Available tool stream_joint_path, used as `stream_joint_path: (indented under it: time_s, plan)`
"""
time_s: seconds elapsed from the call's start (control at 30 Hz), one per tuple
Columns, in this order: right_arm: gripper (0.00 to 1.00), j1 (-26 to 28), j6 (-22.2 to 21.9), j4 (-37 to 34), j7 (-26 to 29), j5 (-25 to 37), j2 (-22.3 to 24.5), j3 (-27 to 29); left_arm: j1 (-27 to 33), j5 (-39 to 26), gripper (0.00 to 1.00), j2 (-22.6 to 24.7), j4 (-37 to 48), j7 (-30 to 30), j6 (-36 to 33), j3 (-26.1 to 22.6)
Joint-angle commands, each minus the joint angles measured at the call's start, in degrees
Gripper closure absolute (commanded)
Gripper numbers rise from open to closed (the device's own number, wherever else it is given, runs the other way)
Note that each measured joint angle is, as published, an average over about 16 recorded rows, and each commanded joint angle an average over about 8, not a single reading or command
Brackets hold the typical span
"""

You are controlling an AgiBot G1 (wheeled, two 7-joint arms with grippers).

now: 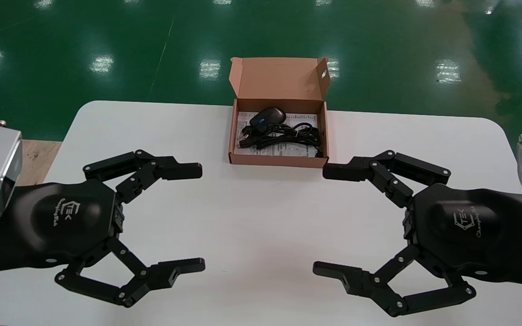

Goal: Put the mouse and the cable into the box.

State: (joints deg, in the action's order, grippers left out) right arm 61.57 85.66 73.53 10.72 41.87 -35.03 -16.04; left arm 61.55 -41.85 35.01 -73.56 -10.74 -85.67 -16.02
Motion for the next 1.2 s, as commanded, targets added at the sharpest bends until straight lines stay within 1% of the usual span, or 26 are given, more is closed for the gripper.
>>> stream_joint_path:
  time_s: [0.03,1.2]
  plan:
    - [0.00,0.0,0.0,0.0,0.0,0.0,0.0,0.0,0.0,0.0,0.00,0.0,0.0,0.0,0.0,0.0]
    - [0.00,0.0,0.0,0.0,0.0,0.0,0.0,0.0,0.0,0.0,0.00,0.0,0.0,0.0,0.0,0.0]
